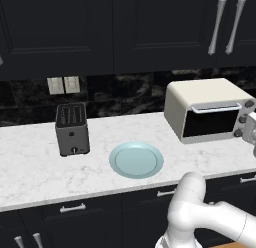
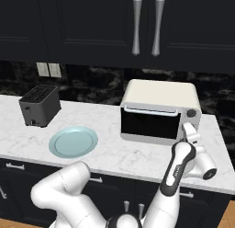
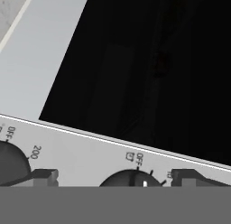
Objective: Pick up the kebab skewer and baguette bread, and place them inside the toaster oven. Close the toaster oven door and start by setting the timer.
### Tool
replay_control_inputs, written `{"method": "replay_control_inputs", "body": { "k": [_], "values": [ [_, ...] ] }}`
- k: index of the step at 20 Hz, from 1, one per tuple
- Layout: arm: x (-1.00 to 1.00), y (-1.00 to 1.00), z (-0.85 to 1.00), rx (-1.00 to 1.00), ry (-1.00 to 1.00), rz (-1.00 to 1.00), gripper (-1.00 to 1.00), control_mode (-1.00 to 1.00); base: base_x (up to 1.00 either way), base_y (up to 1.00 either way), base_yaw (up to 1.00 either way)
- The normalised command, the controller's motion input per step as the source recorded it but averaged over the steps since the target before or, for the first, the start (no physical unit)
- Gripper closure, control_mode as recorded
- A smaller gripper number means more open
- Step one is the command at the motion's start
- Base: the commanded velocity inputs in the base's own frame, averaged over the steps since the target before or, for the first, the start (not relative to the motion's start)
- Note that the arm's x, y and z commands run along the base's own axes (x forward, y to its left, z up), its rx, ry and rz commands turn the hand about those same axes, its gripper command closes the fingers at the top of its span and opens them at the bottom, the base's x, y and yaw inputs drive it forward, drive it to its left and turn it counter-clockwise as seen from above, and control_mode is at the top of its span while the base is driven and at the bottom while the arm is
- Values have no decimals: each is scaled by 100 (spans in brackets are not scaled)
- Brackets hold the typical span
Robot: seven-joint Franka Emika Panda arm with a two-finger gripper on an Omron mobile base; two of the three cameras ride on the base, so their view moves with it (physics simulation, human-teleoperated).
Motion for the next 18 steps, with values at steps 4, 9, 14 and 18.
{"method": "replay_control_inputs", "body": {
  "k": [4, 9, 14, 18],
  "values": [
    [18, -12, 15, 0, 12, -2, -100, -100, 0, 0, 0],
    [4, -16, 8, 0, 17, -2, -100, -100, 0, 0, 0],
    [0, -14, 6, 0, 14, -7, -100, -100, 0, 0, 0],
    [0, -12, 15, 3, 4, -8, -100, -100, 0, 0, 0]
  ]
}}
